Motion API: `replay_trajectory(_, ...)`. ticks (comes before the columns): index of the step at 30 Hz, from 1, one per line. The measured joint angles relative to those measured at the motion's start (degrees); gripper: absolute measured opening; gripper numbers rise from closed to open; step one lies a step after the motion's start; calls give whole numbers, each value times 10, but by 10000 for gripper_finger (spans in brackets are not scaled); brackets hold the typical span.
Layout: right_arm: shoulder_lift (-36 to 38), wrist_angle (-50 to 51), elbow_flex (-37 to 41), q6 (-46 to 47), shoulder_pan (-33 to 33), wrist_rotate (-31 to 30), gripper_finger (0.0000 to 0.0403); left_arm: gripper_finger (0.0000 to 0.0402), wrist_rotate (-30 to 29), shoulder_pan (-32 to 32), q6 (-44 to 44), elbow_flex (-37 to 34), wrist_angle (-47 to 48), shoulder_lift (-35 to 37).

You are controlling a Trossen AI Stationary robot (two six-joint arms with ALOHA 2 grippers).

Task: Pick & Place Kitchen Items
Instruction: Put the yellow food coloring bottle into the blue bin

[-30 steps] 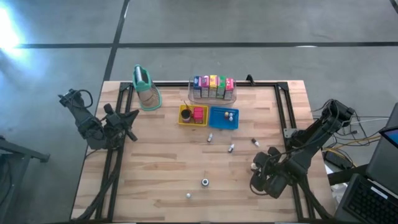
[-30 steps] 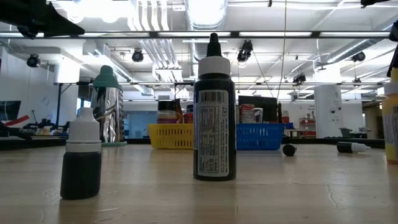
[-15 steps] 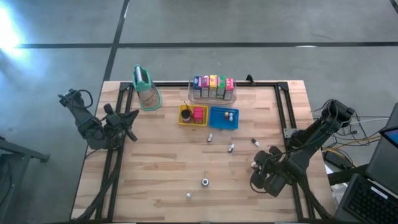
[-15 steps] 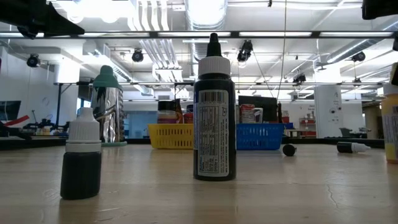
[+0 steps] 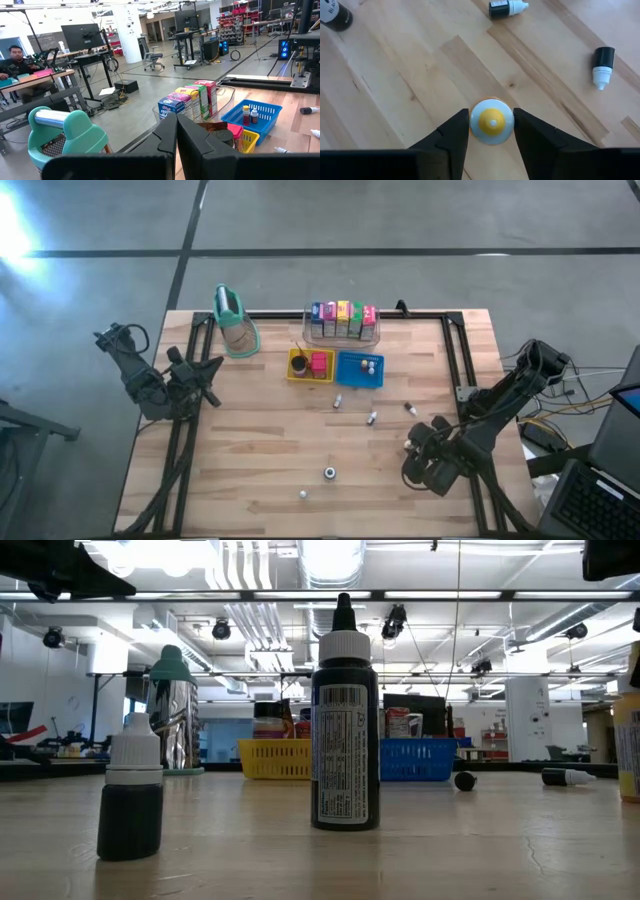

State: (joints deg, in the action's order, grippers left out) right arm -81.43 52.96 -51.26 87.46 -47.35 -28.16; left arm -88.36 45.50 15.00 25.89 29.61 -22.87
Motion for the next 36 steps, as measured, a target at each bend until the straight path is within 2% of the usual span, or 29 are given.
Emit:
replay_trajectory(9, 1, -8, 12, -5, 0, -3, 120, 14, 0, 0, 0, 0, 0, 0)
replay_trajectory(21, 6, -10, 6, -31, 5, -5, 119, 14, 0, 0, 0, 0, 0, 0)
replay_trajectory(29, 25, -17, -22, -119, 54, -27, 127, 14, 0, 0, 0, 0, 0, 0)
replay_trajectory(36, 30, -61, -50, -274, 139, -28, 115, 14, 0, 0, 0, 0, 0, 0)
